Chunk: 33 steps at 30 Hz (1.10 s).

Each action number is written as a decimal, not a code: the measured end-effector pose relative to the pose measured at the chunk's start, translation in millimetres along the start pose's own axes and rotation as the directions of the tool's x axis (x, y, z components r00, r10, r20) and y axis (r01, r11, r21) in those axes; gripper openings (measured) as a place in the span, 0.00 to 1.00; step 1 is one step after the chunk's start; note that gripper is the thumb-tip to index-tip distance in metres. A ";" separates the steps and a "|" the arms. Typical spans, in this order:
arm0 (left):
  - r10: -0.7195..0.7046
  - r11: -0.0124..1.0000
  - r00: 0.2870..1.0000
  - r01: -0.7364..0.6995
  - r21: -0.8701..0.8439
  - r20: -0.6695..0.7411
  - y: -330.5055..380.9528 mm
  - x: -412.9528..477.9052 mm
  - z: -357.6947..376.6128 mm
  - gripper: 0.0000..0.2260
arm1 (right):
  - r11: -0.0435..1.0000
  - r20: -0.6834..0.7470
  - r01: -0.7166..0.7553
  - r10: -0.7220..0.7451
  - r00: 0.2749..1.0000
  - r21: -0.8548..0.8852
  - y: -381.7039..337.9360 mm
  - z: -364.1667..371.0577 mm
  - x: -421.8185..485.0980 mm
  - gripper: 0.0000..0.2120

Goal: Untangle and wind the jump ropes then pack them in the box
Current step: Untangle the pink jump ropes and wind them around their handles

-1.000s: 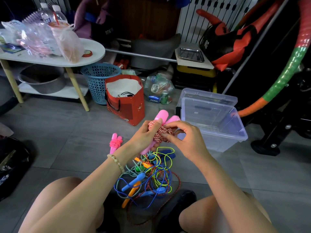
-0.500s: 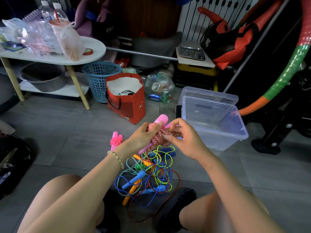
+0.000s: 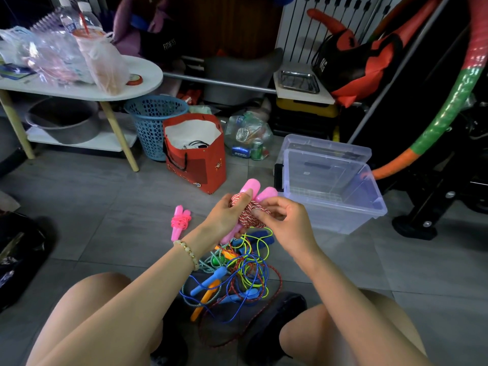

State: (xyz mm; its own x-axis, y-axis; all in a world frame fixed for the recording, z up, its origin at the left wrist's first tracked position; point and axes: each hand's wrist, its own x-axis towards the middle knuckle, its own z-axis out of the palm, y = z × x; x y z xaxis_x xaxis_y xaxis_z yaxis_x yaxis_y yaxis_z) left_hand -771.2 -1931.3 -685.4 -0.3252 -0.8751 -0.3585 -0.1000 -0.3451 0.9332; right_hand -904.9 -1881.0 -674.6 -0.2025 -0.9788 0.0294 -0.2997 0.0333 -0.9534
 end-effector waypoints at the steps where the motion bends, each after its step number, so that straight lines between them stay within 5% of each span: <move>1: 0.016 1.000 1.000 -0.015 0.018 -0.021 -1.2 0.7 -0.5 0.21 | 1.000 0.003 -0.022 0.022 1.000 0.007 0.8 0.5 -0.2 0.06; 9: 0.023 1.000 0.994 -0.024 -0.013 -0.107 -2.6 8.7 1.3 0.19 | 0.983 -0.112 0.105 -0.122 0.986 -0.150 -0.6 7.6 3.4 0.04; 16: -0.048 0.986 0.994 0.033 -0.161 -0.093 0.6 10.7 7.1 0.23 | 0.815 -0.084 0.291 -0.381 0.921 -0.501 -2.4 20.1 0.6 0.07; 20: -0.022 0.999 0.998 0.020 -0.048 -0.055 8.3 0.2 4.9 0.24 | 0.967 -0.187 0.201 -0.229 0.955 -0.159 -6.8 15.1 1.8 0.07; 25: 0.098 0.991 0.995 -0.095 0.093 -0.033 14.6 -5.4 -3.8 0.21 | 0.976 -0.041 0.011 -0.002 0.999 0.219 -11.9 3.8 3.3 0.07; 28: 0.103 0.992 0.991 -0.096 0.086 -0.081 12.3 -5.2 -2.9 0.20 | 0.980 0.012 -0.002 -0.001 1.000 0.198 -10.4 8.5 -0.5 0.07; 33: 0.061 0.998 0.997 -0.062 -0.031 -0.039 11.2 -3.9 -0.1 0.19 | 0.977 -0.117 -0.004 0.029 0.993 0.214 -14.7 10.0 0.7 0.11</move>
State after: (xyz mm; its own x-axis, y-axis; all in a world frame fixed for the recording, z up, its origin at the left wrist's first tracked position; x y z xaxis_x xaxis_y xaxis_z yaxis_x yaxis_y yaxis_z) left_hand -770.9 -1931.8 -673.5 -0.2935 -0.9071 -0.3018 -0.0502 -0.3006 0.9524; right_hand -891.2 -1884.3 -663.6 -0.3184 -0.9472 0.0364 -0.0927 -0.0071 -0.9957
